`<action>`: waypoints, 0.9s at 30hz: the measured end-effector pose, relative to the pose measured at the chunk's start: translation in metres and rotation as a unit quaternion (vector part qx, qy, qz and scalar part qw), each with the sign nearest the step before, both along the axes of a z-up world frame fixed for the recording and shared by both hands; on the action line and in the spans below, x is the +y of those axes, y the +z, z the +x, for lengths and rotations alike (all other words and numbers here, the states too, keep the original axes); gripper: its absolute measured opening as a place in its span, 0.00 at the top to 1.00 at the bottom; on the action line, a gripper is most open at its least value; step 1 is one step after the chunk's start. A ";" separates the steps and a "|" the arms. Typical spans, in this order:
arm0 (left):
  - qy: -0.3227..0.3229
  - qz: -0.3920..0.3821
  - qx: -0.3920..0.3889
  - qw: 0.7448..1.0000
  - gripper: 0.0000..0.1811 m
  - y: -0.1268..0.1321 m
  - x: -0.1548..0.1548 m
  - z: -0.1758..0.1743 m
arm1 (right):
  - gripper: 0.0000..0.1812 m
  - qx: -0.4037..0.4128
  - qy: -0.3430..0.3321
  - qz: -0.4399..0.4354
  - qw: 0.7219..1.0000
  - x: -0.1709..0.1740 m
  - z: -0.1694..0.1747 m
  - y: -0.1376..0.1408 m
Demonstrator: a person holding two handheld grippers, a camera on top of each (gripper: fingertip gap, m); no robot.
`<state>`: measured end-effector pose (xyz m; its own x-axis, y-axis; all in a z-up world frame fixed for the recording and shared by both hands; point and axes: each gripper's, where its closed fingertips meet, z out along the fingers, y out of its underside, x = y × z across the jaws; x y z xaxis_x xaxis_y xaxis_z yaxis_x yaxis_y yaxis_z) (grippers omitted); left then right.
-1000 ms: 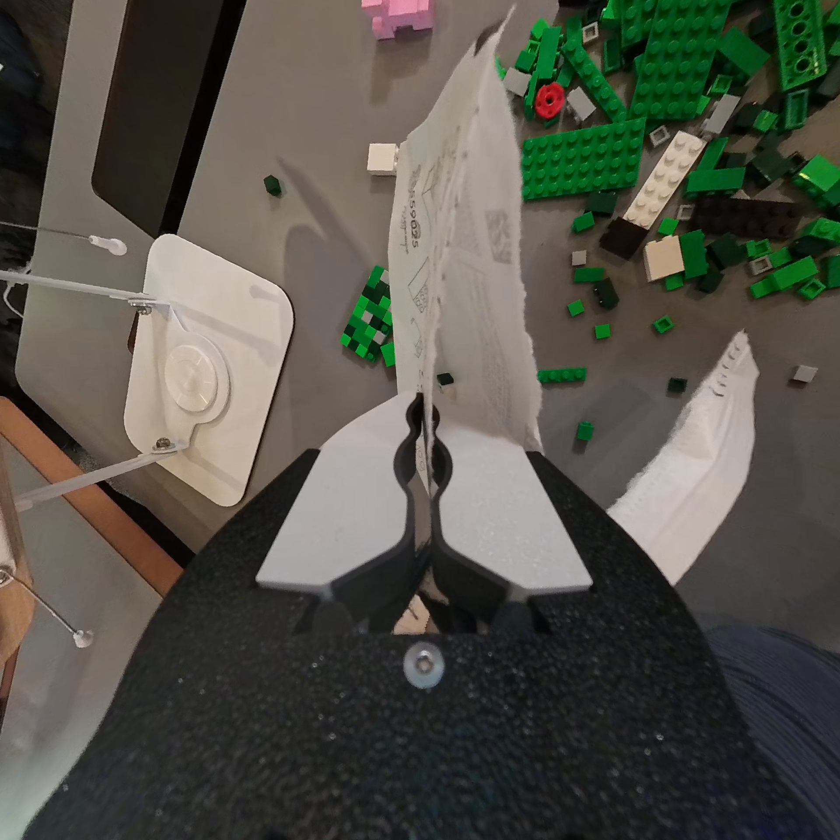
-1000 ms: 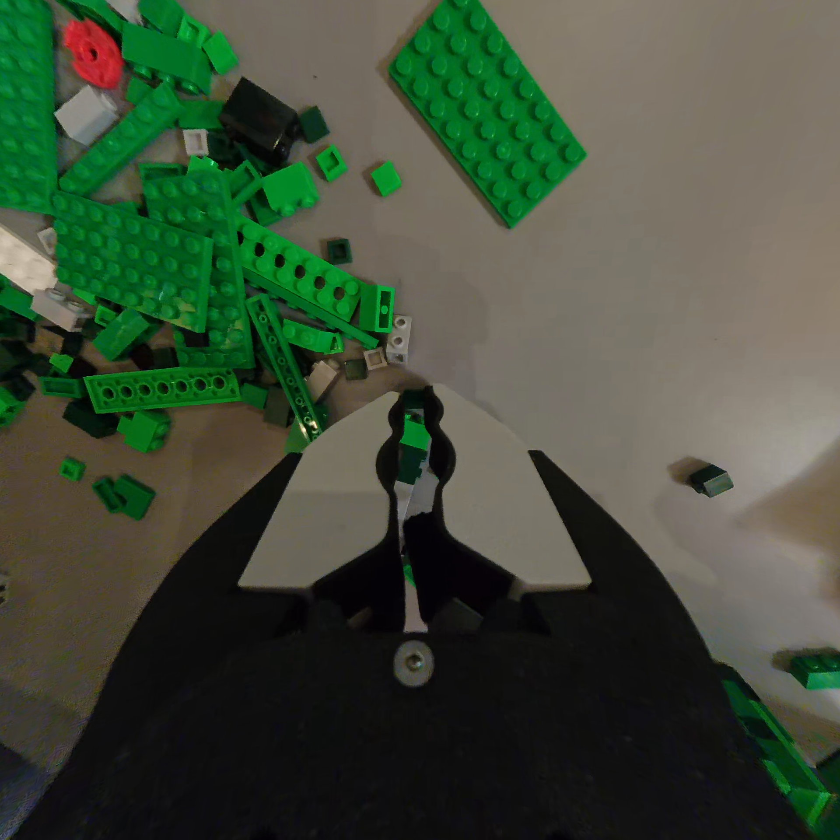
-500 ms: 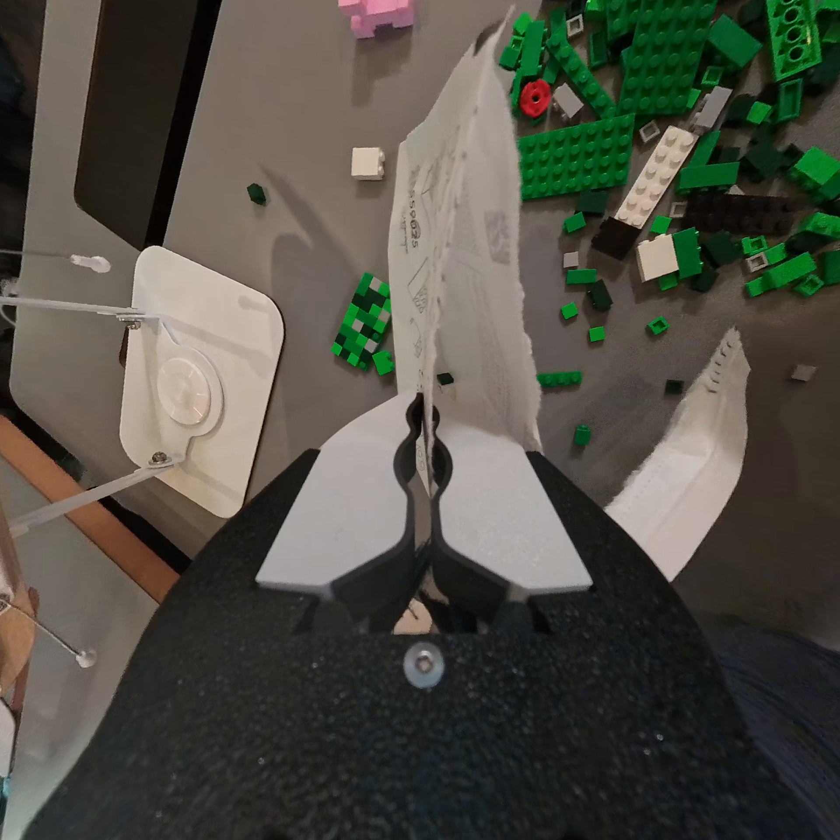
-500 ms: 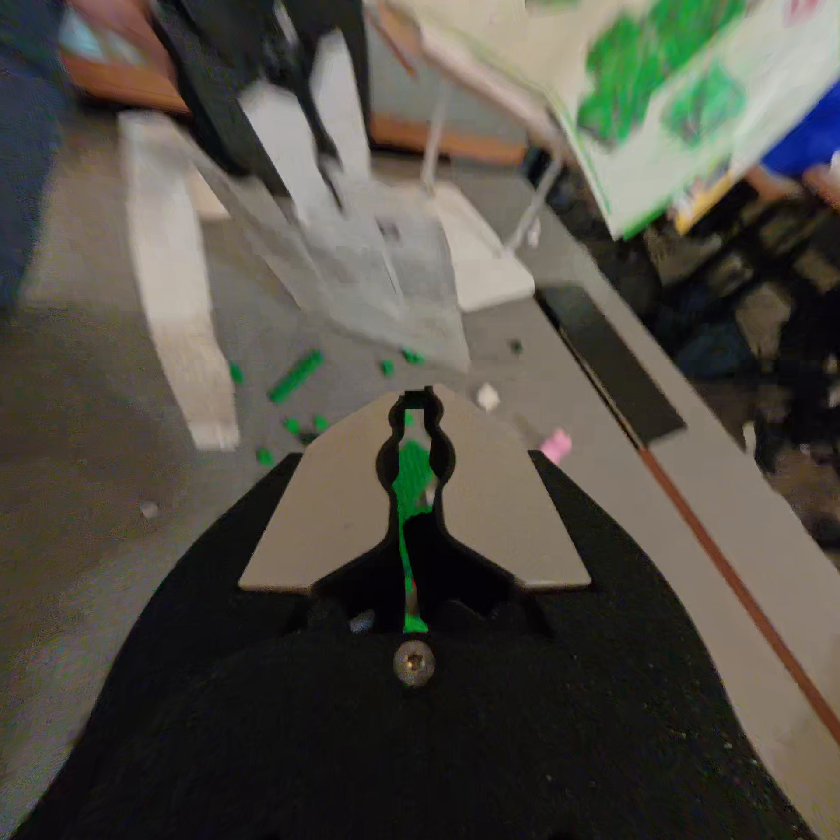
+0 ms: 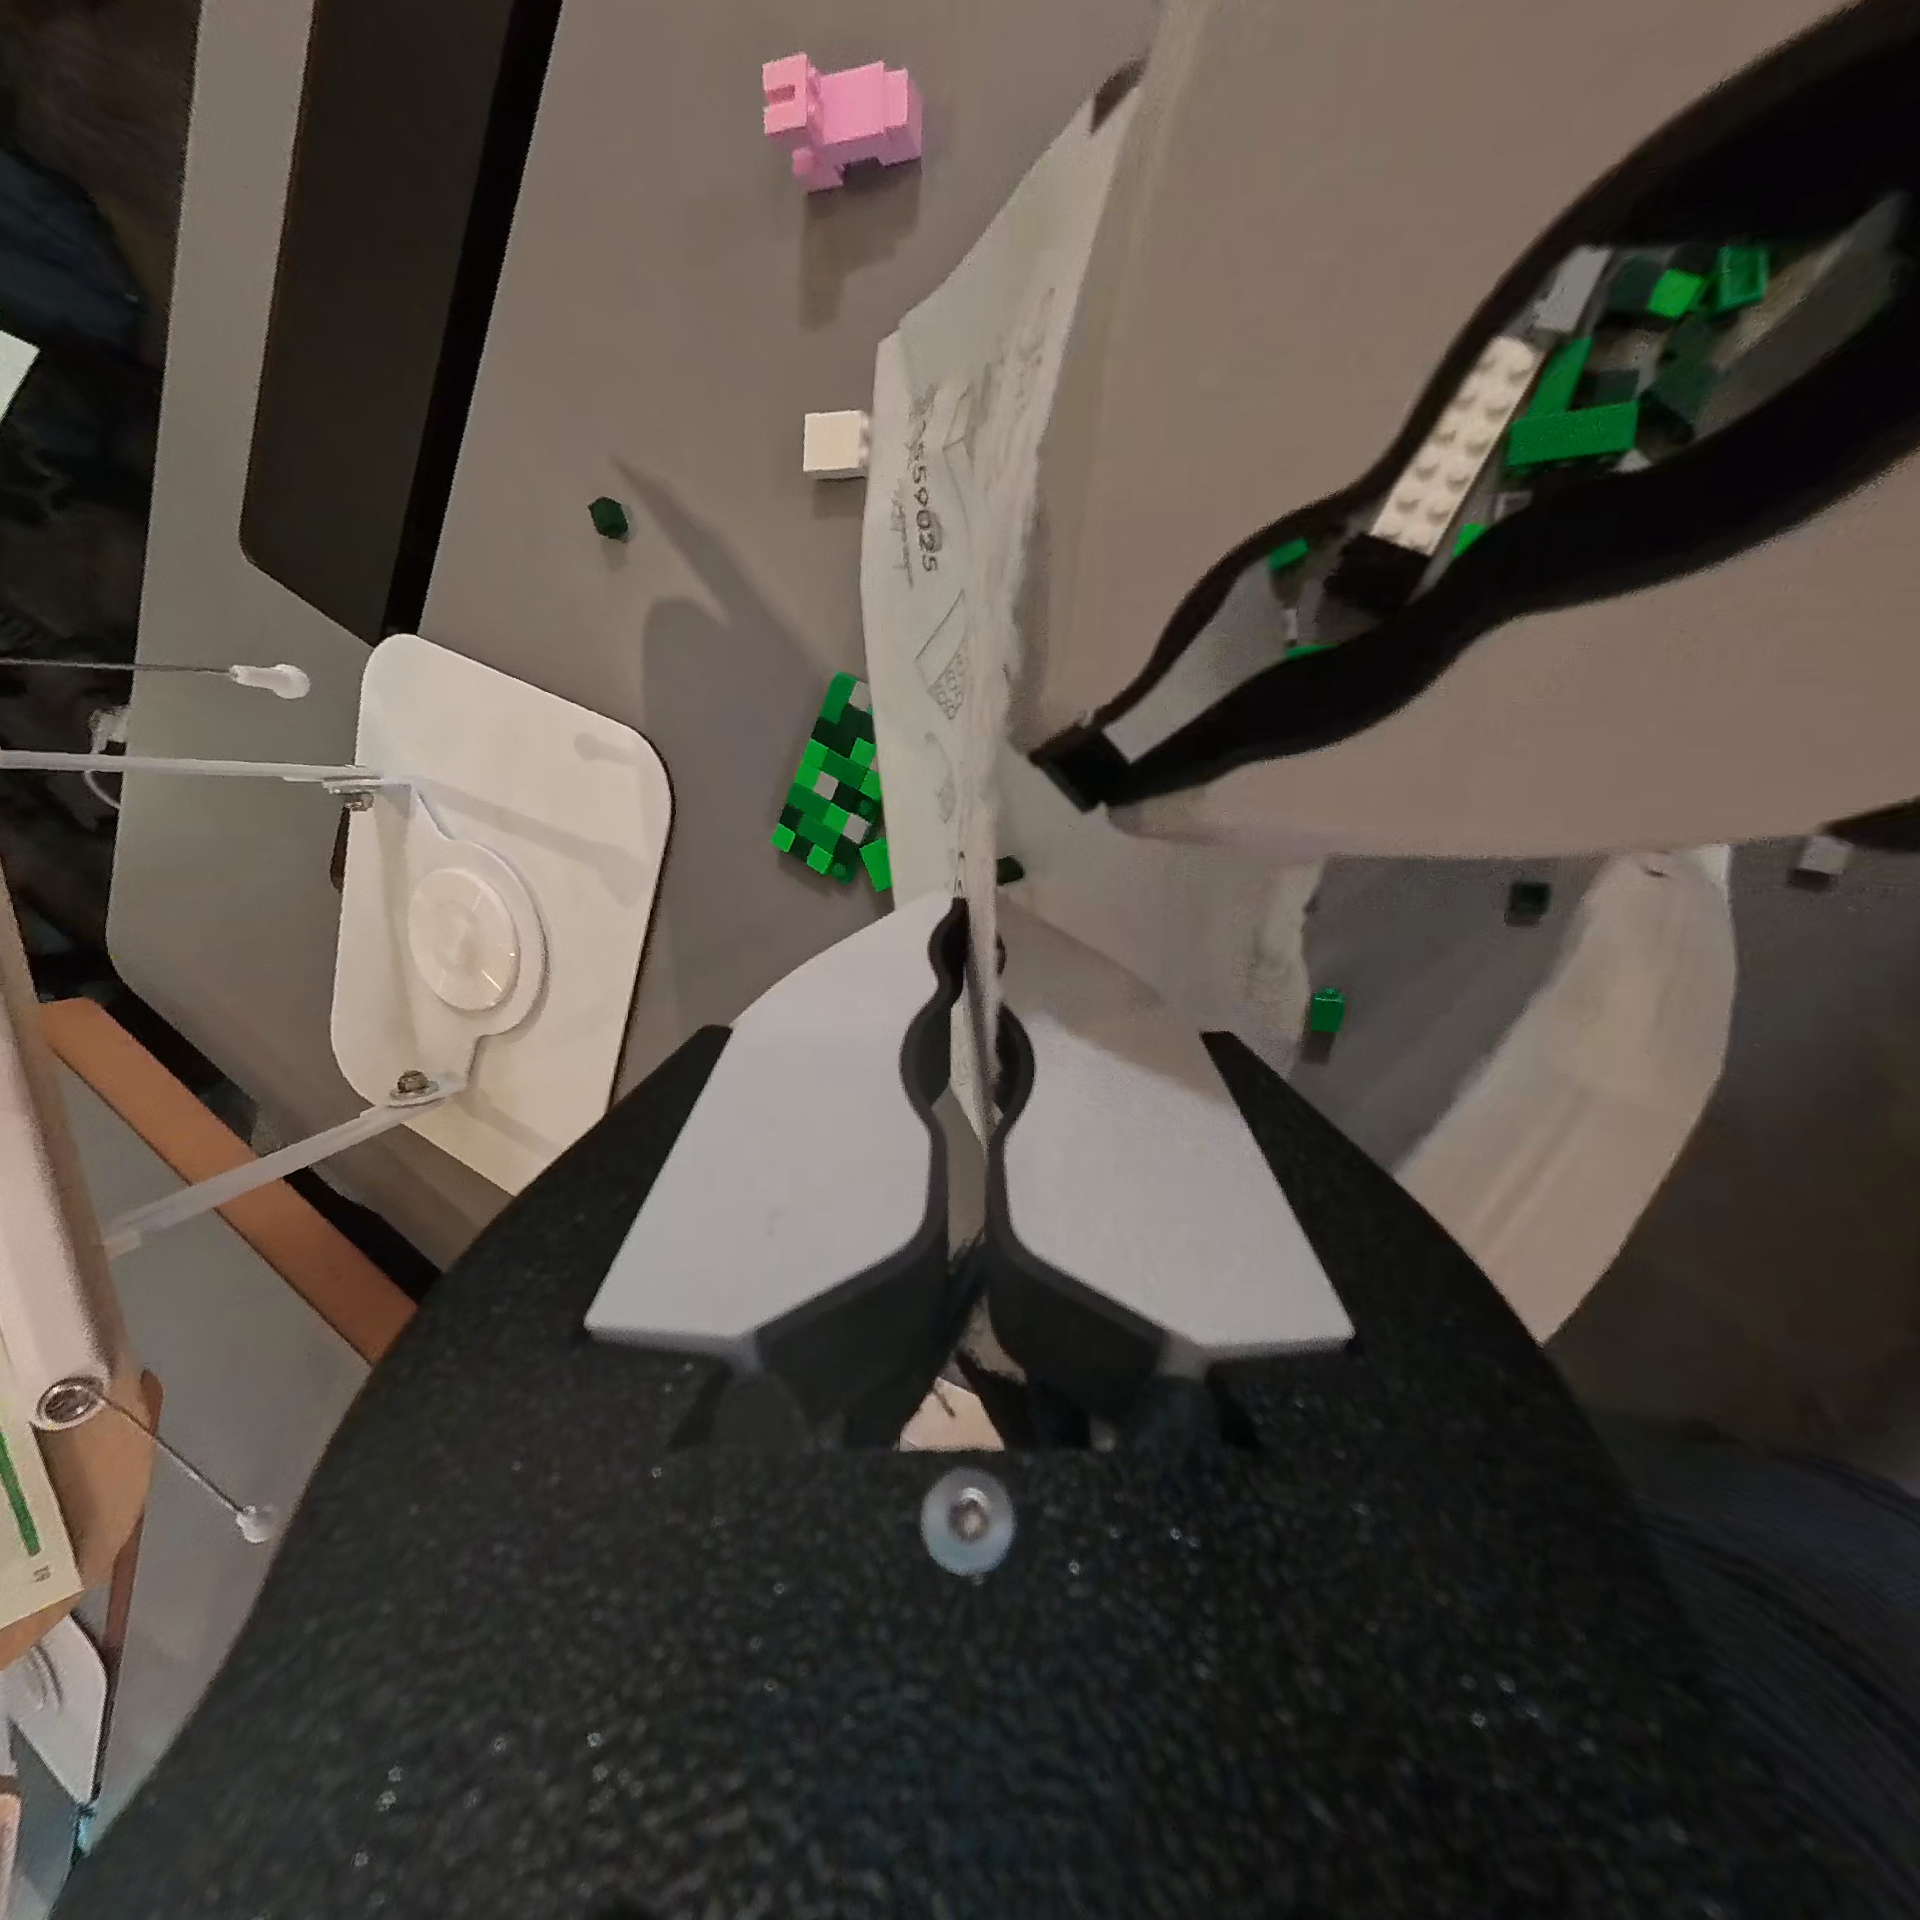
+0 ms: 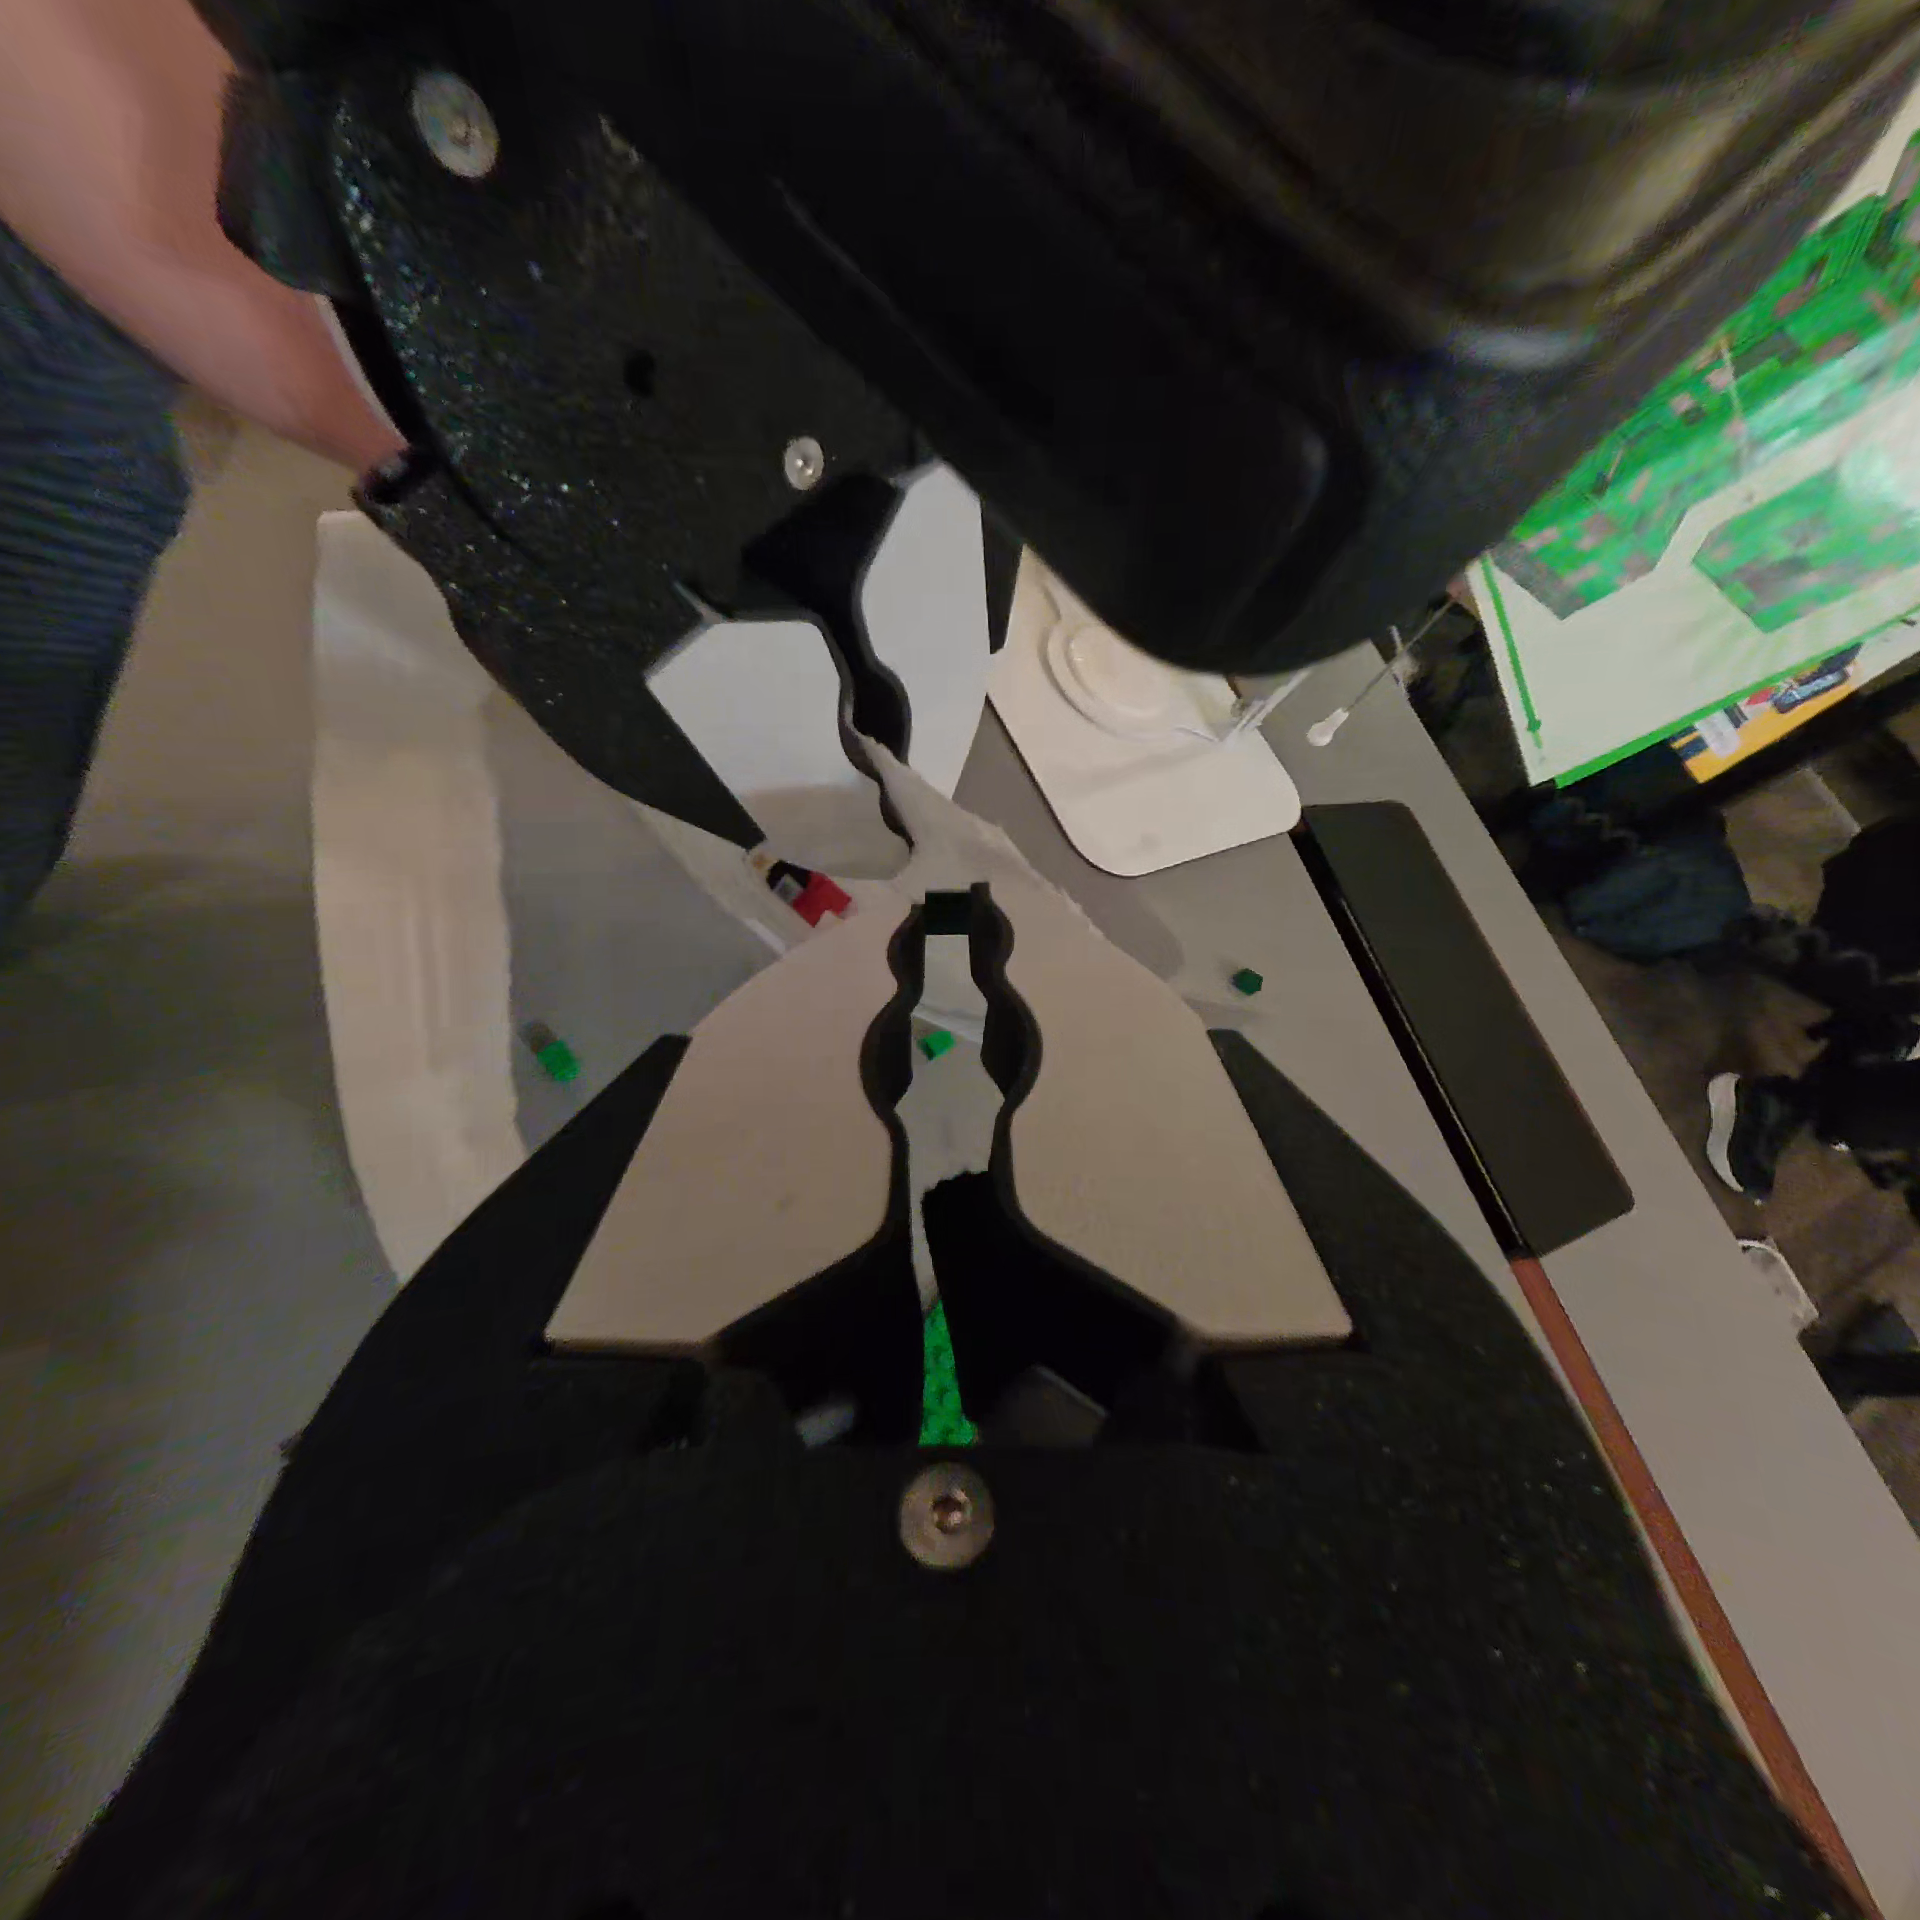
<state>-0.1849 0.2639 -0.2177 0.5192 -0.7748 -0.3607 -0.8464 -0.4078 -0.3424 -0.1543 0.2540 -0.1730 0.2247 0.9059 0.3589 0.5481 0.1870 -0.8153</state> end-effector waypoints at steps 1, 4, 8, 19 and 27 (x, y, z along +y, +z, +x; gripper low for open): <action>0.001 -0.001 0.000 1.000 1.00 0.000 0.000 -0.001 | 0.96 0.001 0.003 -0.001 1.000 -0.001 -0.001 -0.001; 0.001 -0.004 0.000 1.000 1.00 -0.002 0.000 0.000 | 0.92 -0.003 0.000 -0.001 1.000 0.001 0.000 -0.003; -0.003 -0.007 0.006 1.000 1.00 -0.003 0.000 0.002 | 0.89 -0.008 0.001 -0.004 1.000 0.001 0.000 -0.005; -0.003 -0.013 0.007 1.000 1.00 -0.006 0.000 0.003 | 0.96 -0.019 -0.011 -0.011 1.000 0.002 0.005 -0.012; -0.003 -0.019 0.011 1.000 1.00 -0.008 -0.001 0.004 | 0.96 -0.040 -0.044 0.014 0.998 0.010 0.009 -0.017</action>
<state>-0.1814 0.2632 -0.2260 0.5062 -0.7913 -0.3429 -0.8565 -0.4145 -0.3077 -0.1448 0.2644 -0.1898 0.2735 0.8727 0.4045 0.6262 0.1576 -0.7635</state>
